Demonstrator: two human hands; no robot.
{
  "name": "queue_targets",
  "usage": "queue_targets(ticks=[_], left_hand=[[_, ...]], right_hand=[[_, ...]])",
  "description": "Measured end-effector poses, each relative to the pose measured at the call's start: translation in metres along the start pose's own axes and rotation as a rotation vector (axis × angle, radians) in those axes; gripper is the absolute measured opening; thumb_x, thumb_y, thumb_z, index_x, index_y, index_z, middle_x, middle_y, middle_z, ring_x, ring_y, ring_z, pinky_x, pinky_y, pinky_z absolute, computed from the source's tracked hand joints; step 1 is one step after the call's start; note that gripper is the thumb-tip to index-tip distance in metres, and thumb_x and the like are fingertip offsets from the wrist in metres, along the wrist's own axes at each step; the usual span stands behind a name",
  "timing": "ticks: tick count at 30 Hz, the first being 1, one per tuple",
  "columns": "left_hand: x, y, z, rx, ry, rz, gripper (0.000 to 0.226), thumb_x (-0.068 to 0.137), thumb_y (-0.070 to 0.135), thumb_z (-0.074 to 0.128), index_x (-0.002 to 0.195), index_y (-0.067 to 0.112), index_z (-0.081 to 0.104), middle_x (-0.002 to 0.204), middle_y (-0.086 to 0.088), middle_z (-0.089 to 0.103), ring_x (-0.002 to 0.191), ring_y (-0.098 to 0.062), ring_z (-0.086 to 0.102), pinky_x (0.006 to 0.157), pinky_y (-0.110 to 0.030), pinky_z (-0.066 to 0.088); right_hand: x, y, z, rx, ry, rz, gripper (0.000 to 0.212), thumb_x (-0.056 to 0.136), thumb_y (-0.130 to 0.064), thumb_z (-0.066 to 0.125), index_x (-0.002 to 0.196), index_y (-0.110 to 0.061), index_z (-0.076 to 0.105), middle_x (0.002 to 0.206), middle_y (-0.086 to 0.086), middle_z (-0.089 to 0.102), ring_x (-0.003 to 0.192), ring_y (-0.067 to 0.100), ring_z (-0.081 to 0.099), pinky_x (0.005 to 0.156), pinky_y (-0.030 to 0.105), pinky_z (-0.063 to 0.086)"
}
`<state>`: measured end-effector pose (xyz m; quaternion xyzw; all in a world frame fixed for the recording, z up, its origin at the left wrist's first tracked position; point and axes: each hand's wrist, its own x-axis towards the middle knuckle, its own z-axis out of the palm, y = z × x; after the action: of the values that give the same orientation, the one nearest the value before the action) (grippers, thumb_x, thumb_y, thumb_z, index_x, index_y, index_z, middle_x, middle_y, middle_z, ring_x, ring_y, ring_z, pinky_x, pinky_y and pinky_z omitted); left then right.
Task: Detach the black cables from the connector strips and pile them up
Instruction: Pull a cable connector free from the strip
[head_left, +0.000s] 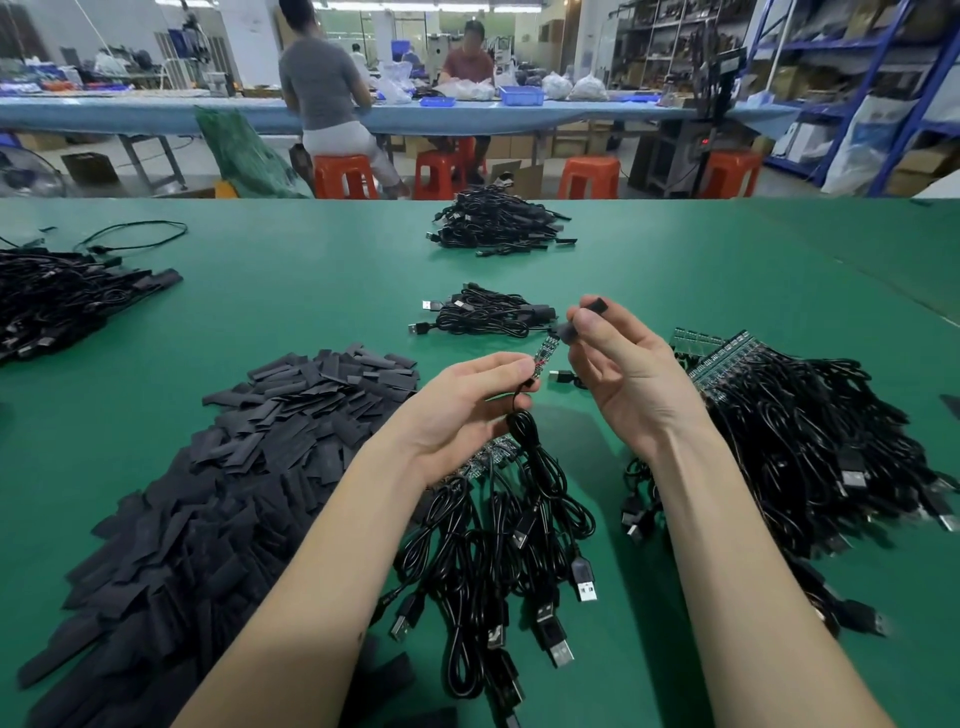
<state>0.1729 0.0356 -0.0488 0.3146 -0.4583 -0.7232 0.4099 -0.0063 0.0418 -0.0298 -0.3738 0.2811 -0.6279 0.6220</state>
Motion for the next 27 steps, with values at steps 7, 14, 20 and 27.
queue_targets(ticks=[7,14,20,27], left_hand=[[-0.001,0.000,0.000,0.006,-0.024,-0.009,0.011,0.081,0.022,0.070,0.091,0.017,0.067,0.078,0.004,0.066,0.065,-0.007,0.057,0.063,-0.017,0.046],[-0.006,0.005,-0.006,0.069,-0.071,0.027,0.015,0.082,0.017,0.067,0.095,0.011,0.066,0.075,0.002,0.065,0.064,-0.008,0.054,0.065,-0.014,0.047],[-0.010,0.009,-0.009,0.208,-0.104,0.053,0.015,0.081,0.017,0.069,0.094,0.010,0.067,0.075,0.003,0.065,0.064,-0.008,0.054,0.067,-0.015,0.046],[-0.010,0.010,-0.010,0.229,-0.131,0.058,0.009,0.083,0.015,0.071,0.091,0.012,0.071,0.076,0.004,0.065,0.066,-0.008,0.055,0.068,-0.015,0.048]], right_hand=[[0.000,0.006,0.001,-0.040,-0.017,-0.039,0.012,0.071,-0.011,0.078,0.077,-0.022,0.081,0.083,-0.001,0.075,0.077,0.008,0.070,0.070,0.015,0.054],[0.000,0.009,-0.002,-0.040,-0.072,0.052,0.025,0.057,-0.021,0.089,0.080,-0.021,0.081,0.086,-0.004,0.075,0.076,0.008,0.071,0.068,0.016,0.056],[-0.001,0.004,-0.008,-0.162,-0.181,0.062,0.047,0.042,-0.039,0.102,0.081,-0.026,0.080,0.087,-0.006,0.074,0.079,0.007,0.071,0.069,0.016,0.056],[-0.006,0.002,-0.012,-0.171,-0.314,-0.004,0.027,0.077,-0.004,0.080,0.083,-0.030,0.076,0.093,-0.005,0.075,0.083,0.006,0.070,0.076,0.018,0.057]])
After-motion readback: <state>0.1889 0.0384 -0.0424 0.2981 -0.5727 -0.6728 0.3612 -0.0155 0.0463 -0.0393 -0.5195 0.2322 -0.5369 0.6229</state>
